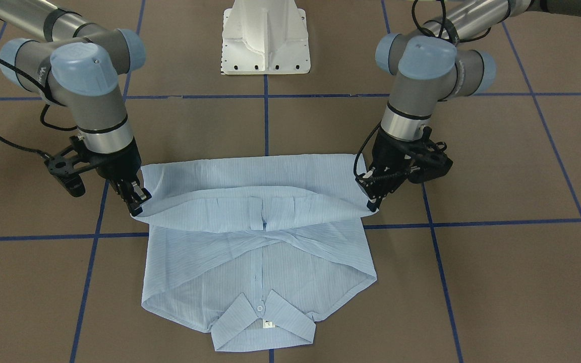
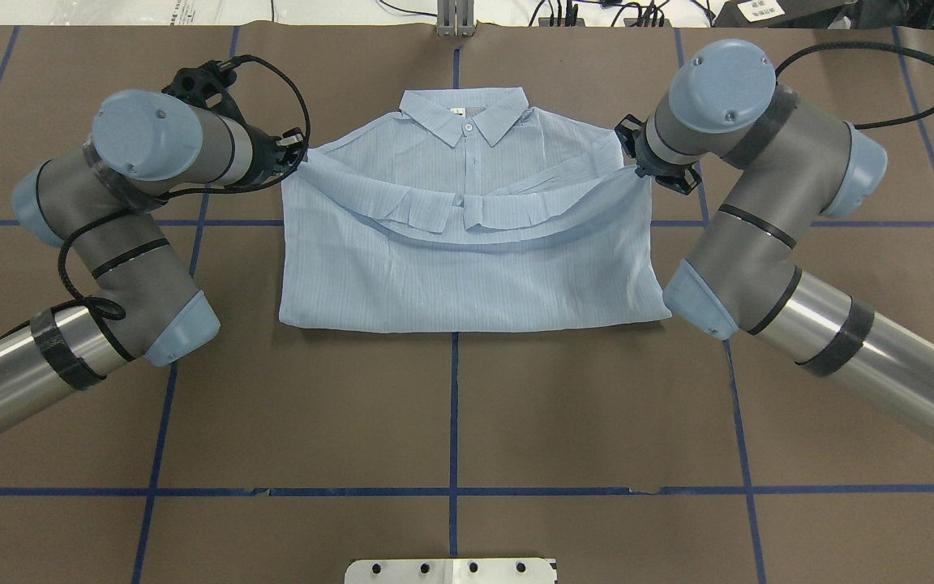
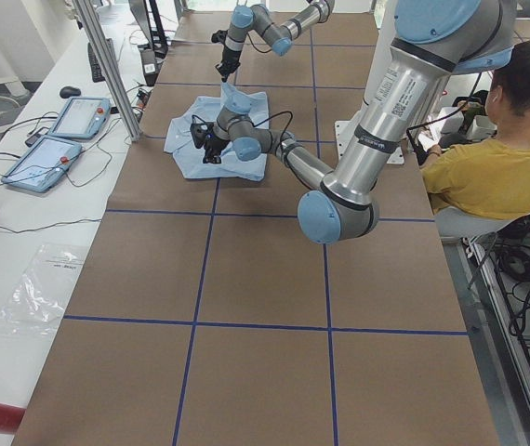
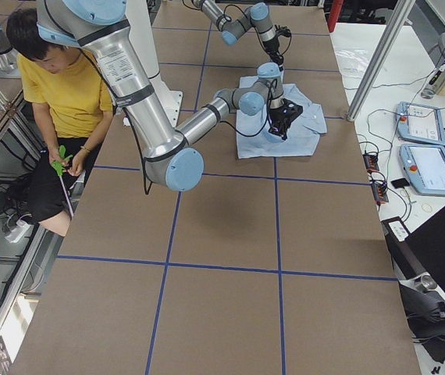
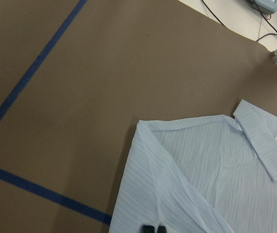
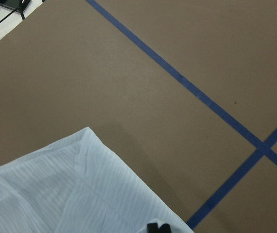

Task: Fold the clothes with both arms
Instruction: 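Lay the hem near the collar and open both grippers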

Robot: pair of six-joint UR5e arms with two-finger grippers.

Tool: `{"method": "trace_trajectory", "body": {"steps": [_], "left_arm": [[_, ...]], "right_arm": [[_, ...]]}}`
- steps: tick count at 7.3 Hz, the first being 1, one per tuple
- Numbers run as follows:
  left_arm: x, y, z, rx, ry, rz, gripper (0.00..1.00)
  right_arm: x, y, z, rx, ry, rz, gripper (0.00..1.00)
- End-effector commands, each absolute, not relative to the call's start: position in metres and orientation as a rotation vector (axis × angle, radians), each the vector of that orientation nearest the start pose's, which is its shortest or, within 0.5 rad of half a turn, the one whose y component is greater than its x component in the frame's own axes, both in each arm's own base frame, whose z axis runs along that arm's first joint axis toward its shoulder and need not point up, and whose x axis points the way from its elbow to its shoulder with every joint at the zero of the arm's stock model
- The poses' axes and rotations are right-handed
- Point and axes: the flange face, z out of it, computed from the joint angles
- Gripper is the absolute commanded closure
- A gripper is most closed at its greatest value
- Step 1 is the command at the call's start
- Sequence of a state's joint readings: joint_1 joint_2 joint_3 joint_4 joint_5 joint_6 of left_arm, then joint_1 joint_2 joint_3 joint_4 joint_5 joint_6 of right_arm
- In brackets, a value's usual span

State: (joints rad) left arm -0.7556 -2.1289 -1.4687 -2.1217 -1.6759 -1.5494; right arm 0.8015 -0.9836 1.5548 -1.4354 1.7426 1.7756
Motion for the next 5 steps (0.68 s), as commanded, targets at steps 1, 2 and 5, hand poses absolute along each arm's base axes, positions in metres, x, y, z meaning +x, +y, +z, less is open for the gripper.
{"method": "trace_trajectory", "body": {"steps": [1,2,5], "left_arm": [[0.460,-0.609,0.342,0.321,0.973,-0.634,1.00],[0.463,-0.612,0.352,0.328,0.983,-0.632,1.00],[0.466,-0.616,0.367,0.331,0.990,-0.631,1.00]], "right_arm": [[-0.418,-0.622,0.322,0.075,-0.727,0.912,1.00],[-0.429,-0.635,0.335,0.078,-0.732,0.912,1.00],[-0.444,-0.652,0.339,0.072,-0.706,0.918,1.00]]}}
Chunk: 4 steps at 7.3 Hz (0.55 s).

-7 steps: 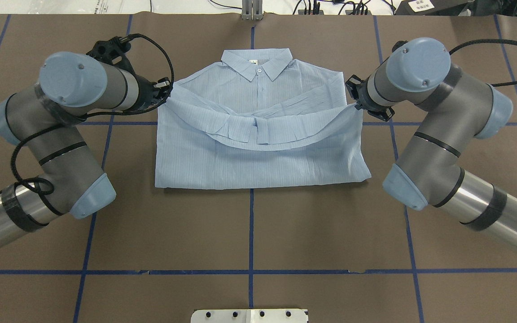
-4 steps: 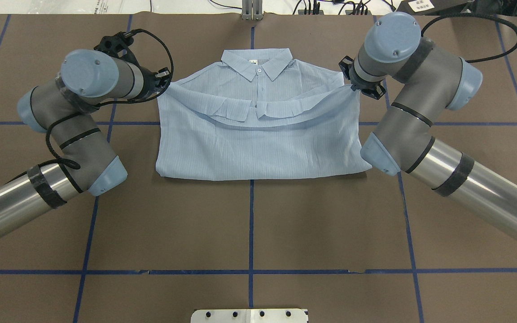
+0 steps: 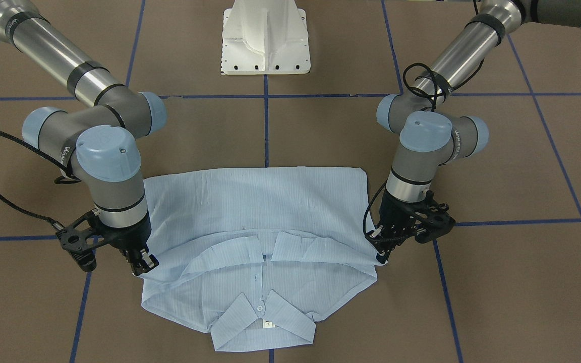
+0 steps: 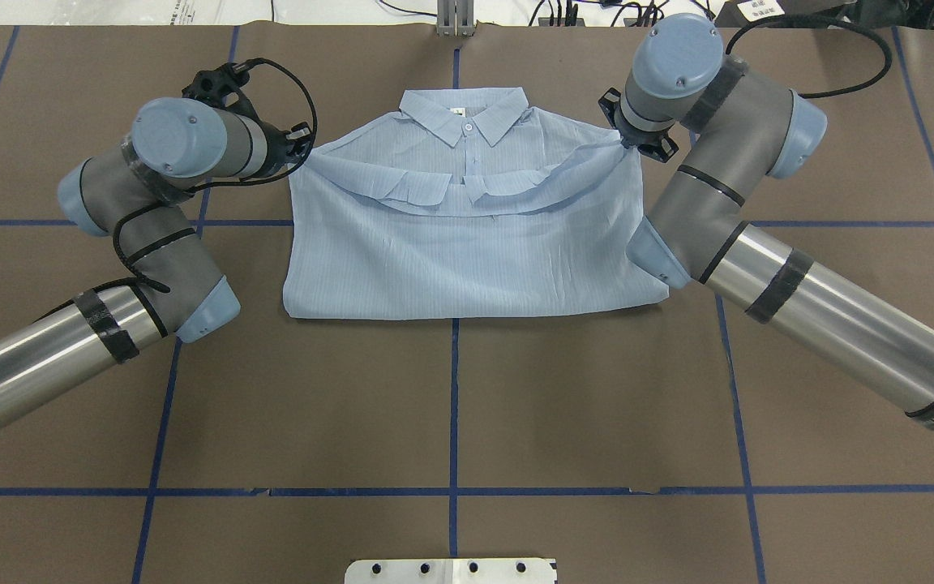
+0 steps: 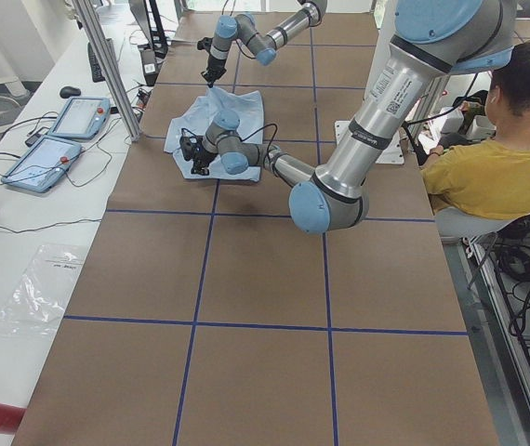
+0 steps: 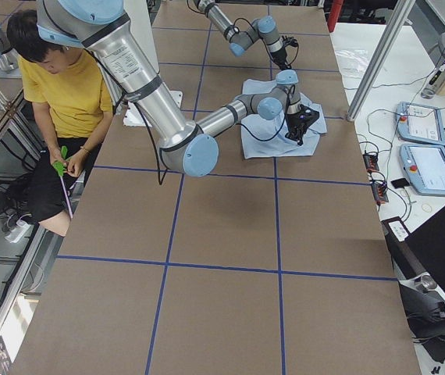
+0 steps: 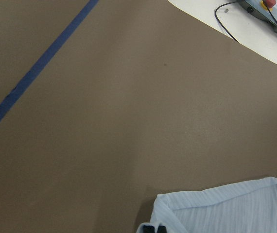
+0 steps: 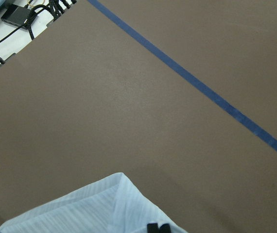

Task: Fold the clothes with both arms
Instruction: 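Lay the hem near the collar and open both grippers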

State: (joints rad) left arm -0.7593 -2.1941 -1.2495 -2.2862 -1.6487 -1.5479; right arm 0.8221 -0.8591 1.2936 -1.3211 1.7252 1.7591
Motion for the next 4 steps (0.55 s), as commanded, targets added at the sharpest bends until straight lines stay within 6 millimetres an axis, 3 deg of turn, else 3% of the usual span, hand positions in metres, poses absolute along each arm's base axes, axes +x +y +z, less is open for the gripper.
{"method": "trace_trajectory", "body": {"steps": [1,2,4], "left_arm": [[0.467,-0.617,0.370,0.332,0.992,-0.630,1.00],[0.468,-0.617,0.372,0.331,0.989,-0.631,1.00],[0.467,-0.620,0.375,0.350,0.984,-0.641,1.00]], "right_arm": [[-0.445,-0.653,0.344,0.073,-0.694,0.921,1.00],[-0.445,-0.656,0.360,0.081,-0.660,0.932,1.00],[-0.446,-0.654,0.371,0.078,-0.644,0.932,1.00]]}}
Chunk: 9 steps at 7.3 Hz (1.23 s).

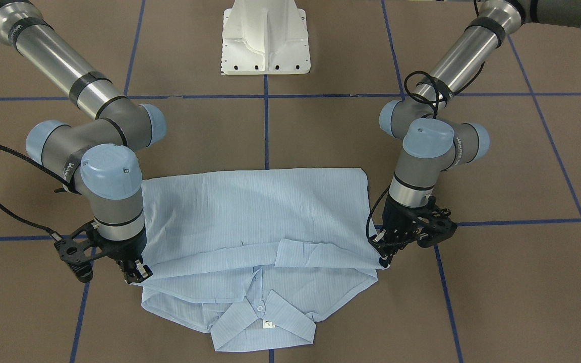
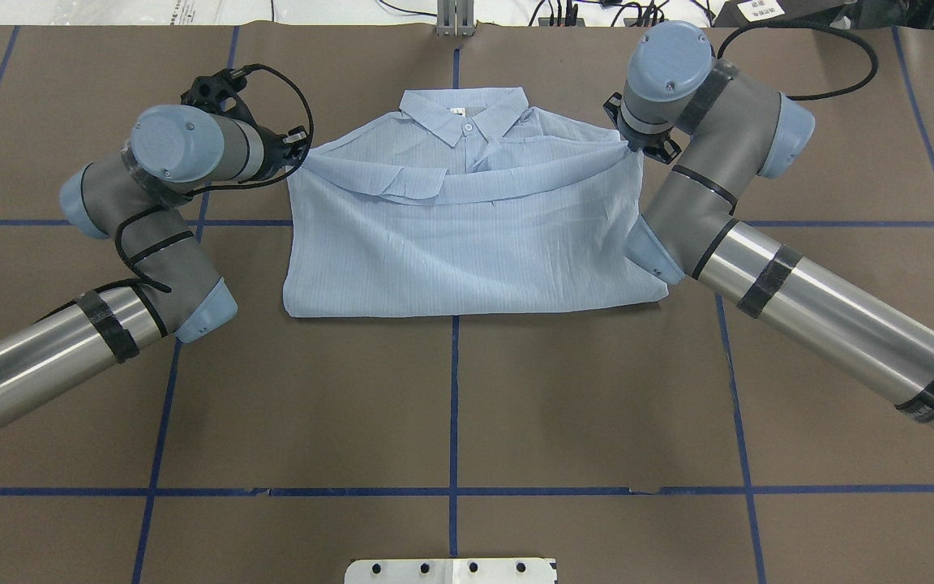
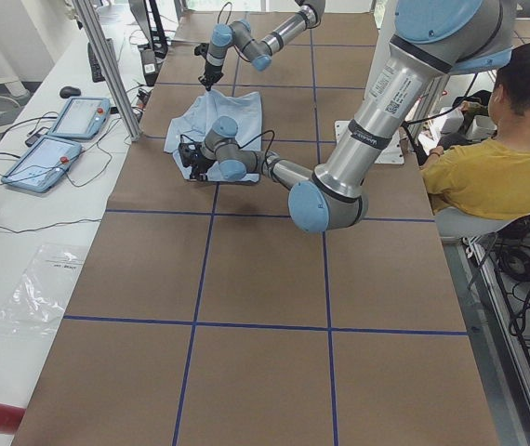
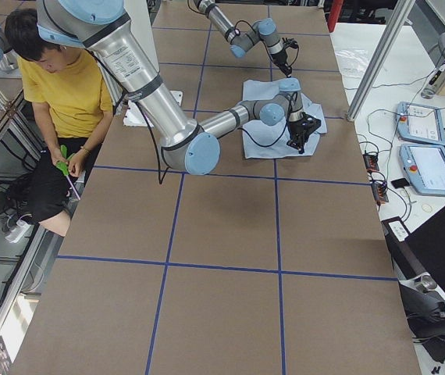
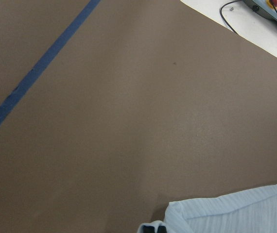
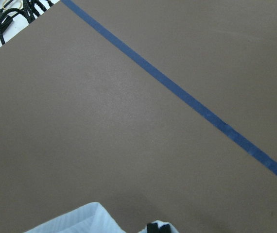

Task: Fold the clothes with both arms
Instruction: 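Lay the hem near the collar and open both grippers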

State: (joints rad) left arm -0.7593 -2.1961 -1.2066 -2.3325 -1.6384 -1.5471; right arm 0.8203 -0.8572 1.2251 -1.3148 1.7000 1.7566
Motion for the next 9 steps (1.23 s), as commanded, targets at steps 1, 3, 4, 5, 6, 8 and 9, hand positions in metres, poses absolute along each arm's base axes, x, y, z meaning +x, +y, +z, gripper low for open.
{"method": "trace_trajectory", "body": {"steps": [1,3,4,5,6,8,9], "left_arm": [[0.470,-0.622,0.366,0.354,0.993,-0.640,1.00],[0.472,-0.625,0.371,0.350,0.980,-0.641,1.00],[0.472,-0.624,0.371,0.355,0.981,-0.632,0.83],[0.471,-0.625,0.377,0.352,0.972,-0.635,0.60],[0.467,-0.627,0.380,0.376,0.961,-0.600,0.40],[0.455,-0.629,0.384,0.427,0.970,-0.542,0.32],[0.454,-0.628,0.382,0.425,0.978,-0.545,0.32]], "right_arm": [[-0.447,-0.655,0.369,0.079,-0.646,0.932,1.00],[-0.448,-0.656,0.366,0.080,-0.649,0.932,1.00],[-0.448,-0.657,0.363,0.081,-0.653,0.931,1.00],[-0.449,-0.657,0.361,0.081,-0.657,0.930,0.85],[-0.449,-0.657,0.355,0.093,-0.694,0.923,0.49],[-0.448,-0.657,0.347,0.103,-0.746,0.932,0.01],[-0.442,-0.643,0.346,0.107,-0.770,0.920,0.01]]}}
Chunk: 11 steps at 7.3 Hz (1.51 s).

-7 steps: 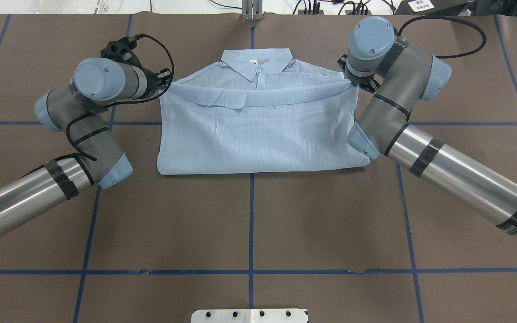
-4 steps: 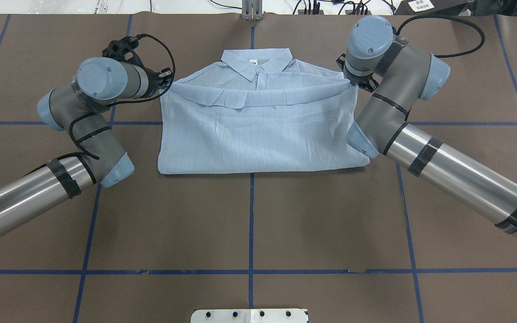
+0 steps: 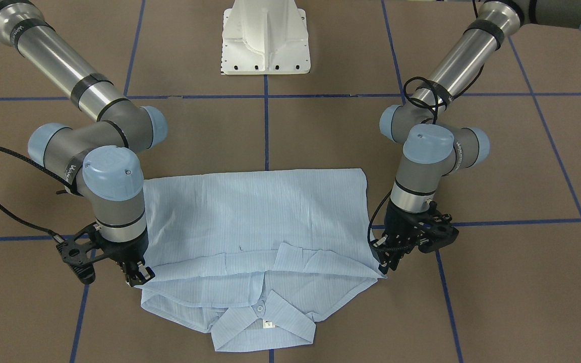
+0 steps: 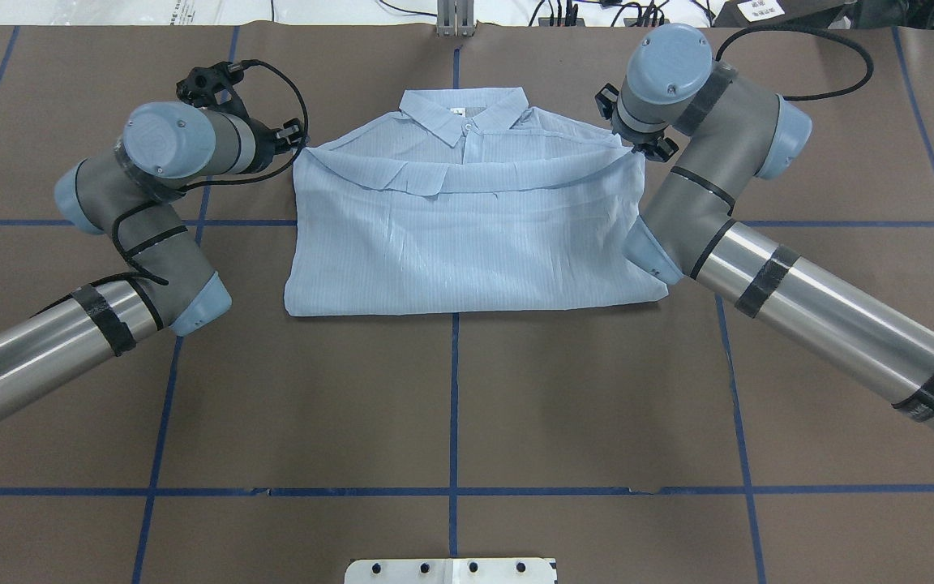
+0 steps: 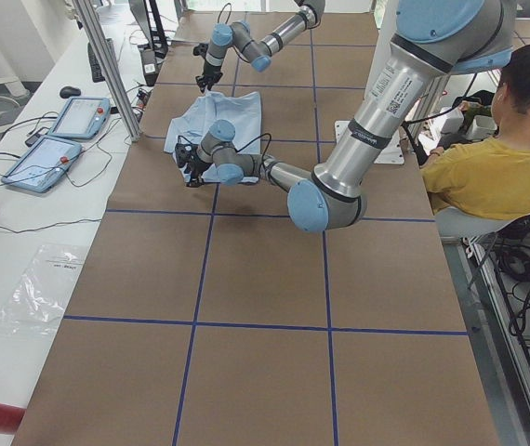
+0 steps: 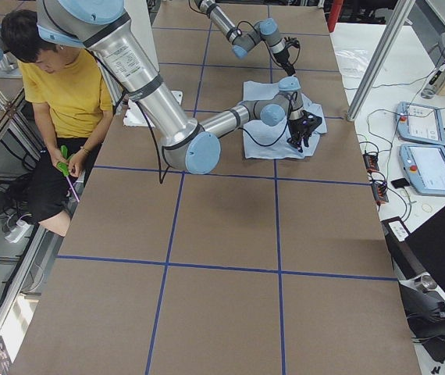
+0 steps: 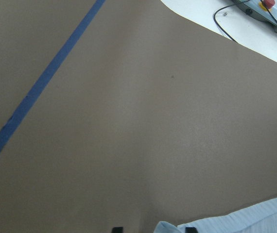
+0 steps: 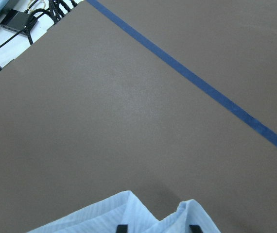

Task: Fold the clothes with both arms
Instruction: 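Move the right gripper to the folded shirt's corner nearest the robot and grasp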

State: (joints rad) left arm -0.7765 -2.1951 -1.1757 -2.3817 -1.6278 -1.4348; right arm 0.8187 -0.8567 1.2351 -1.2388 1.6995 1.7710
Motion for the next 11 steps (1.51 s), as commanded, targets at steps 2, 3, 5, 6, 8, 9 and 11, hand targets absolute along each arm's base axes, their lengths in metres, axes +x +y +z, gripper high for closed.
{"method": "trace_trajectory", "body": {"steps": [2,3,5,6,8,9,11], "left_arm": [[0.453,-0.626,0.381,0.423,0.983,-0.546,0.32],[0.453,-0.626,0.379,0.425,0.987,-0.546,0.32],[0.453,-0.626,0.378,0.426,0.988,-0.545,0.32],[0.452,-0.625,0.377,0.425,0.990,-0.544,0.32],[0.452,-0.625,0.375,0.427,0.991,-0.546,0.32],[0.452,-0.625,0.374,0.427,0.993,-0.546,0.32],[0.452,-0.625,0.374,0.427,0.991,-0.546,0.32]], "right_arm": [[-0.431,-0.561,0.367,0.080,-0.818,0.872,0.00],[-0.427,-0.531,0.374,0.067,-0.827,0.850,0.00],[-0.421,-0.490,0.383,0.007,-0.843,0.882,0.00],[-0.434,-0.473,0.384,-0.033,-0.845,0.904,0.00],[-0.445,-0.453,0.399,-0.062,-0.820,0.905,0.01],[-0.446,-0.451,0.403,-0.065,-0.813,0.906,0.05],[-0.446,-0.451,0.402,-0.065,-0.815,0.901,0.96]]}}
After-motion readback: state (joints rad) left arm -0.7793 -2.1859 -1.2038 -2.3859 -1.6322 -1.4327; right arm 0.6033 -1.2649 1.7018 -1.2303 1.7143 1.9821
